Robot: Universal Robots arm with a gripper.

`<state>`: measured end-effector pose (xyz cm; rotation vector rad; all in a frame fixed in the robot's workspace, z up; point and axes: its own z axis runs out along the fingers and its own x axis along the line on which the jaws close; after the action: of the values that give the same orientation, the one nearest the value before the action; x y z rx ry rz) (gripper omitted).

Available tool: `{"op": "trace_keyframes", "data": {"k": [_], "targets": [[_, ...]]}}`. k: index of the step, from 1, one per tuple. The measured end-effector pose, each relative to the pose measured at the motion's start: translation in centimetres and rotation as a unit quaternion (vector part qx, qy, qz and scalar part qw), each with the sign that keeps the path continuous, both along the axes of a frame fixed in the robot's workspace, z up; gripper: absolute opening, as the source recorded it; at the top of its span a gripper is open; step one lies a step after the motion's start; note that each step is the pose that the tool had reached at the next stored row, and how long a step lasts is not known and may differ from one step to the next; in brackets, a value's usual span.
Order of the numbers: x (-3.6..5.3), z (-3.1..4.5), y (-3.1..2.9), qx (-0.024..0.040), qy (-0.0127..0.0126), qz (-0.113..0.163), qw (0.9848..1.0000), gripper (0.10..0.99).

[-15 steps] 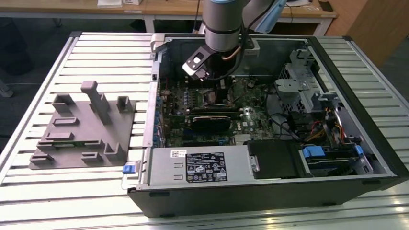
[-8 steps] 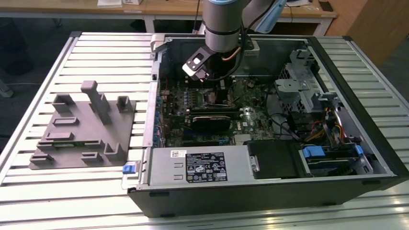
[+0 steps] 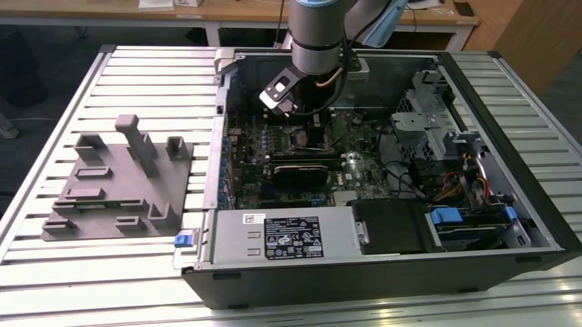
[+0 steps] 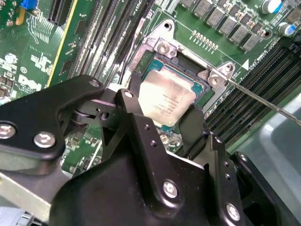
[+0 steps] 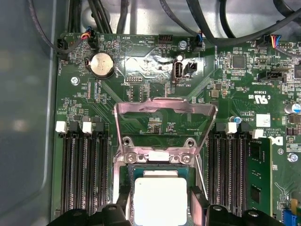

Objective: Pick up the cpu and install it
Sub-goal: 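Place the cpu into insertion slot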

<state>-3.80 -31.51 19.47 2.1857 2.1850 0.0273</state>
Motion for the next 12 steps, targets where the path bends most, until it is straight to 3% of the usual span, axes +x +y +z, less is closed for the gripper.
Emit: {"op": "trace_keyframes", "data": {"k": [12], "targets": [[0.00, -0.02, 0.18, 0.0055, 0.0000, 0.000, 1.0000, 0.604]]}}
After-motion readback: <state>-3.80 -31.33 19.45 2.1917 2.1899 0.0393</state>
